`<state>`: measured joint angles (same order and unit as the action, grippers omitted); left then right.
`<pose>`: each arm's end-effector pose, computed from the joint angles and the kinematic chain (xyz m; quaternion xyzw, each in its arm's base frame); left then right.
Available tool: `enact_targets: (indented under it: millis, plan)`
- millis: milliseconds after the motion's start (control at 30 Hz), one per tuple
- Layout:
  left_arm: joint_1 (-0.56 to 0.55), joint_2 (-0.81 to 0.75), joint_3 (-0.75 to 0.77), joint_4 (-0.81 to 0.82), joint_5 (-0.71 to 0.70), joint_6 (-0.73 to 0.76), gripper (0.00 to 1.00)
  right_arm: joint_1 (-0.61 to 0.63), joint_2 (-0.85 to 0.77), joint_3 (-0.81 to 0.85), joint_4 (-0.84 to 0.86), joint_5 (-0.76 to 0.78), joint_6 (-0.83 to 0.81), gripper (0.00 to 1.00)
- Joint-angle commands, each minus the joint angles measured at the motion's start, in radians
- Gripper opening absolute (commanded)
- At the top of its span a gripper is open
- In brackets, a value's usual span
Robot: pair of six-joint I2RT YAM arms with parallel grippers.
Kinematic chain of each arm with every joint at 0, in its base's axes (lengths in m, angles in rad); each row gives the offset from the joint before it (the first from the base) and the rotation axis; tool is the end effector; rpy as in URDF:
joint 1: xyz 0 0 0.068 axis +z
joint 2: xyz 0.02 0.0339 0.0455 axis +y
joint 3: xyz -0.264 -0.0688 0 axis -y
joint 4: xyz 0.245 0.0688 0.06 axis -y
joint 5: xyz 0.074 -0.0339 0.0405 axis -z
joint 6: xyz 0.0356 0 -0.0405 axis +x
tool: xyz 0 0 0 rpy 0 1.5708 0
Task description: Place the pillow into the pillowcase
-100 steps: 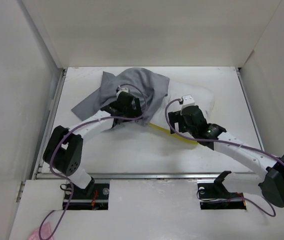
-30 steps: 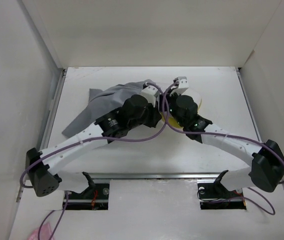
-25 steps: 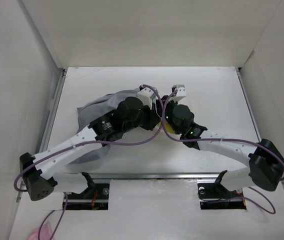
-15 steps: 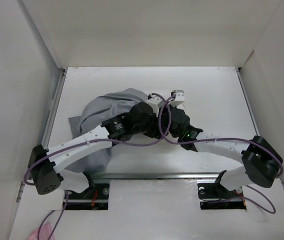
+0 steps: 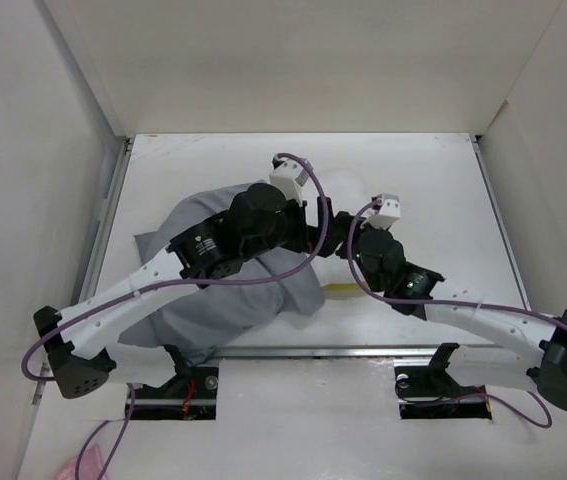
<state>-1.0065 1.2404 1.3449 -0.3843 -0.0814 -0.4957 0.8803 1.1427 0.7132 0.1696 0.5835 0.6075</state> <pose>0.1506 -0.2325 0.4182 0.1780 0.7784 -0.3865 0.4615 0.1797 0.1867 0.2796 0.0704 0.7761 0.2275 0.5840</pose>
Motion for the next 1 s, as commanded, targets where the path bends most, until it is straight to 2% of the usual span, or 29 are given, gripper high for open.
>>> enact_targets:
  millis: [0,67,233,333,433,467,600,667,733,767,800,867,967]
  plan:
    - [0.006,0.013,0.066,0.01,0.025,0.011,1.0,0.006,-0.044,0.023,-0.103,0.101,0.005,0.89]
    - [0.006,0.062,0.104,-0.034,0.01,0.011,1.0,0.006,-0.053,0.045,-0.136,0.121,-0.005,0.91]
    - [0.086,0.178,0.177,-0.166,-0.183,-0.058,1.0,-0.027,-0.015,0.095,-0.189,0.142,-0.051,0.93]
    - [0.19,0.278,0.217,-0.203,-0.216,-0.081,1.0,-0.139,0.037,0.143,-0.212,0.006,-0.06,0.93]
    - [0.302,0.387,0.272,-0.203,-0.187,-0.07,0.96,-0.262,0.115,0.21,-0.222,-0.152,-0.116,0.93]
    - [0.325,0.416,0.292,-0.203,-0.169,-0.061,0.91,-0.285,0.159,0.235,-0.231,-0.177,-0.161,0.93]
    - [0.428,0.606,0.42,-0.292,-0.253,-0.07,0.85,-0.359,0.265,0.351,-0.278,-0.212,-0.209,0.93]
    - [0.465,0.651,0.47,-0.341,-0.253,-0.07,0.83,-0.401,0.293,0.383,-0.278,-0.228,-0.209,0.93]
    - [0.508,0.66,0.47,-0.332,-0.21,-0.07,0.79,-0.437,0.324,0.394,-0.278,-0.258,-0.218,0.93]
    - [0.52,0.634,0.418,-0.261,-0.16,-0.046,0.79,-0.472,0.333,0.403,-0.278,-0.283,-0.227,0.93]
    - [0.529,0.608,0.384,-0.208,-0.033,0.01,0.81,-0.487,0.342,0.404,-0.278,-0.293,-0.227,0.93]
    - [0.545,0.535,0.297,-0.072,0.07,0.045,0.9,-0.509,0.371,0.439,-0.278,-0.318,-0.27,0.93]
    - [0.58,0.521,0.299,-0.042,0.201,0.086,0.92,-0.509,0.4,0.468,-0.269,-0.35,-0.313,0.93]
